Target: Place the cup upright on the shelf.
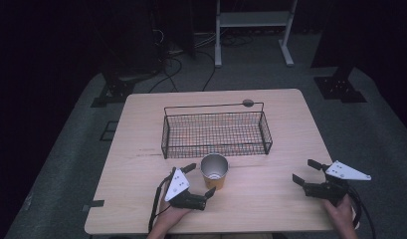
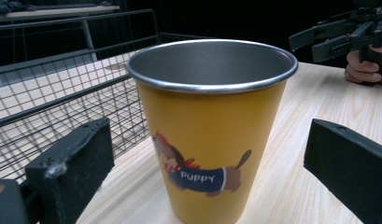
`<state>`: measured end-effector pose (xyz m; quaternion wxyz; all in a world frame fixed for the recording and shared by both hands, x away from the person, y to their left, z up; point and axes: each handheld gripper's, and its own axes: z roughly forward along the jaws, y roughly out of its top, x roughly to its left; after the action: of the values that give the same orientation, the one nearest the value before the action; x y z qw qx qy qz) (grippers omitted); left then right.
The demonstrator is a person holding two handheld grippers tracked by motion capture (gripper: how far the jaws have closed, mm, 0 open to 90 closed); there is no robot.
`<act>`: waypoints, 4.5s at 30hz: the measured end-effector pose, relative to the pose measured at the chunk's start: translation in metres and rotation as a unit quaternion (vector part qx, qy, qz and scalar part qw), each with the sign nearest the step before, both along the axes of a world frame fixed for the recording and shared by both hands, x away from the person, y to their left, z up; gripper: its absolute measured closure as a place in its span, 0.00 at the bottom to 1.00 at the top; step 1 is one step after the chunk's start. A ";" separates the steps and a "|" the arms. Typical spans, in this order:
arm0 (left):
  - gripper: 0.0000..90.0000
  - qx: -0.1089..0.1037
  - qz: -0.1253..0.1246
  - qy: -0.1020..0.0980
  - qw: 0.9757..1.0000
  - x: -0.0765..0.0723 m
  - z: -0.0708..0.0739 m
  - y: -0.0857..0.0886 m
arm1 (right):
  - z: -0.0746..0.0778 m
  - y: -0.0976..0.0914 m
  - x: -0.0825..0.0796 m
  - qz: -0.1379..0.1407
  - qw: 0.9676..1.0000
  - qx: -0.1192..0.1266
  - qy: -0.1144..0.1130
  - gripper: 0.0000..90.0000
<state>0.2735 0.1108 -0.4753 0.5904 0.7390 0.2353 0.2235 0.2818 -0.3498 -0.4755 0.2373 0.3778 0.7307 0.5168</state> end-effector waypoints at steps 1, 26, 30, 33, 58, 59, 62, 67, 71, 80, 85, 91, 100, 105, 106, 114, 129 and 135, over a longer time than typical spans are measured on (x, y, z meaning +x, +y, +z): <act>0.01 -0.002 -0.001 0.003 1.000 0.001 -0.001 -0.003 | 0.000 0.000 0.000 0.000 1.000 0.000 0.000 0.14; 0.04 0.004 0.001 0.011 1.000 0.023 0.003 -0.028 | 0.000 0.000 0.000 0.001 1.000 0.002 -0.002 0.14; 0.09 0.009 -0.001 0.006 1.000 0.024 0.004 -0.029 | 0.000 -0.001 0.000 0.001 1.000 0.002 -0.002 0.14; 0.14 0.003 -0.004 0.006 1.000 0.024 0.005 -0.029 | 0.000 -0.001 0.000 0.001 1.000 0.002 -0.002 0.14; 0.15 -0.001 -0.010 -0.011 1.000 0.022 0.027 -0.022 | 0.000 0.000 0.000 0.001 1.000 0.001 -0.002 0.14; 0.15 -0.004 -0.011 -0.010 1.000 0.023 0.029 -0.021 | 0.000 0.000 0.000 0.000 1.000 0.001 -0.001 0.14; 0.15 -0.002 -0.013 -0.015 1.000 0.024 0.035 -0.020 | 0.000 0.000 0.000 0.000 1.000 0.002 -0.001 0.14; 0.15 -0.003 -0.018 -0.021 1.000 0.028 0.048 -0.019 | 0.000 0.000 0.000 0.000 1.000 0.001 -0.001 0.14; 0.15 0.002 -0.023 -0.031 0.999 0.031 0.058 -0.020 | 0.000 0.000 0.000 0.000 1.000 0.002 0.000 0.14; 0.15 -0.001 -0.033 -0.040 0.999 0.038 0.080 -0.020 | 0.000 0.000 0.000 0.001 1.000 0.002 -0.001 0.14; 0.15 0.005 -0.038 -0.044 0.998 0.043 0.091 -0.021 | 0.000 -0.001 0.000 0.001 1.000 0.003 0.000 0.14; 0.15 0.010 -0.041 -0.044 0.998 0.056 0.101 -0.020 | 0.000 -0.001 0.000 0.001 1.000 0.003 -0.001 0.14; 0.15 0.002 -0.038 -0.038 0.999 0.081 0.114 -0.017 | 0.000 -0.001 0.000 0.002 1.000 0.003 -0.001 0.14; 0.15 -0.001 -0.037 -0.030 0.999 0.093 0.118 -0.019 | 0.000 -0.001 0.000 0.002 1.000 0.003 -0.001 0.14; 0.15 0.000 -0.037 -0.030 0.999 0.096 0.119 -0.019 | 0.000 -0.001 0.000 0.002 1.000 0.003 -0.001 0.14; 0.15 0.004 -0.032 -0.023 0.999 0.112 0.121 -0.020 | 0.000 -0.001 0.000 0.003 1.000 0.004 -0.002 0.14; 0.15 0.014 -0.029 -0.004 0.999 0.142 0.120 -0.019 | 0.000 -0.001 0.001 0.003 1.000 0.003 -0.003 0.14; 0.15 0.017 -0.032 0.006 0.999 0.156 0.117 -0.020 | 0.000 -0.001 0.001 0.003 1.000 0.004 -0.004 0.14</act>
<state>0.4294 0.0904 -0.3582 0.5830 0.7577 0.2110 0.2036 0.2823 -0.3510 -0.4751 0.2370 0.3742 0.7289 0.5220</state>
